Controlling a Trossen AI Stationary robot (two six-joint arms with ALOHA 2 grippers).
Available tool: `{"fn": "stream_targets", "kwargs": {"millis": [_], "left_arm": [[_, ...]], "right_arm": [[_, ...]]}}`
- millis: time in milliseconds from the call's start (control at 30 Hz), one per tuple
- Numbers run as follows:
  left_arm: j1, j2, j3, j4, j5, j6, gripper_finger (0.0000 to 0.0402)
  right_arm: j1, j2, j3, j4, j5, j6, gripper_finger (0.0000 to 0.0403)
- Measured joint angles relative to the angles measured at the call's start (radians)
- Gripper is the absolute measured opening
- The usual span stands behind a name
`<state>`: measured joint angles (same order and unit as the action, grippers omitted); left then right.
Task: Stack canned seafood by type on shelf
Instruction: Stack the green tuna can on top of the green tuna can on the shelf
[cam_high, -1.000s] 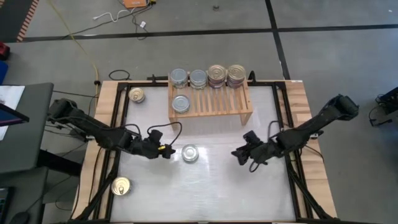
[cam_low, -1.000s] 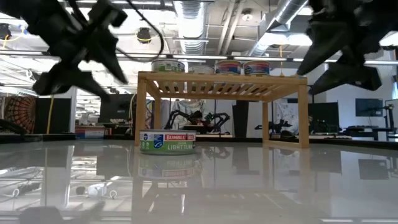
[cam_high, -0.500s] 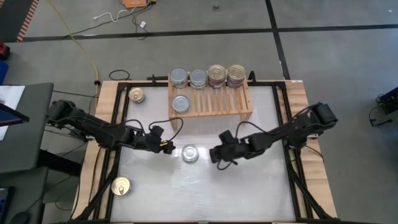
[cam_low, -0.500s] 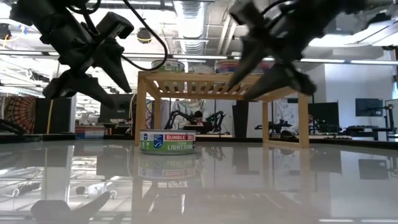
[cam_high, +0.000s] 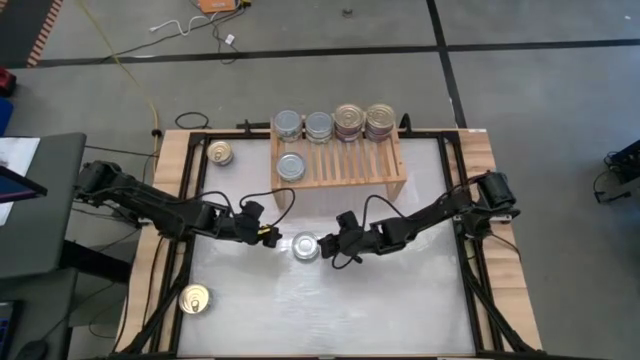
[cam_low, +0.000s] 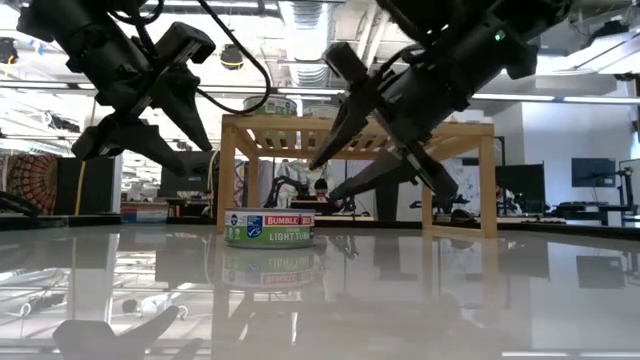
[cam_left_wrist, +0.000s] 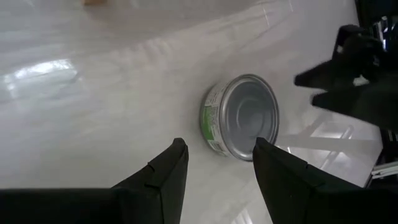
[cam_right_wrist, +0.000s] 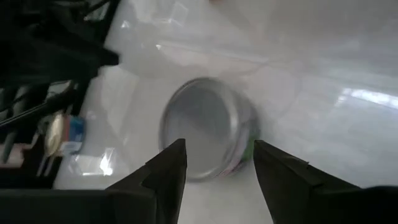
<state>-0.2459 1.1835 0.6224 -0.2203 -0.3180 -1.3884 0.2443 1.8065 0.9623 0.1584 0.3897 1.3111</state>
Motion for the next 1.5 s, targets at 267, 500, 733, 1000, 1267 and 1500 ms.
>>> {"fn": "stream_targets", "kwargs": {"millis": [267, 500, 733, 1000, 1267, 1500], "left_arm": [[0.0, 0.0, 0.0, 0.0, -0.001, -0.005, 0.0172], [0.0, 0.0, 0.001, 0.003, -0.005, -0.005, 0.0172], [0.0, 0.0, 0.001, 0.003, -0.005, -0.016, 0.0172], [0.0, 0.013, 0.001, 0.007, 0.01, -0.023, 0.0172], [-0.024, 0.115, 0.001, 0.108, 0.033, -0.059, 0.0172], [-0.044, 0.126, 0.001, 0.116, 0.034, -0.101, 0.0172]], "right_arm": [[-0.02, 0.022, 0.004, 0.005, -0.003, 0.003, 0.0201], [-0.026, 0.143, 0.085, -0.003, -0.101, 0.036, 0.0178], [-0.045, 0.143, 0.105, -0.034, -0.129, 0.016, 0.014], [-0.044, 0.144, 0.105, -0.03, -0.129, 0.016, 0.0079], [-0.044, 0.144, 0.105, -0.022, -0.127, 0.015, 0.0053], [-0.039, 0.145, 0.105, -0.025, -0.126, 0.012, 0.0051]]}}
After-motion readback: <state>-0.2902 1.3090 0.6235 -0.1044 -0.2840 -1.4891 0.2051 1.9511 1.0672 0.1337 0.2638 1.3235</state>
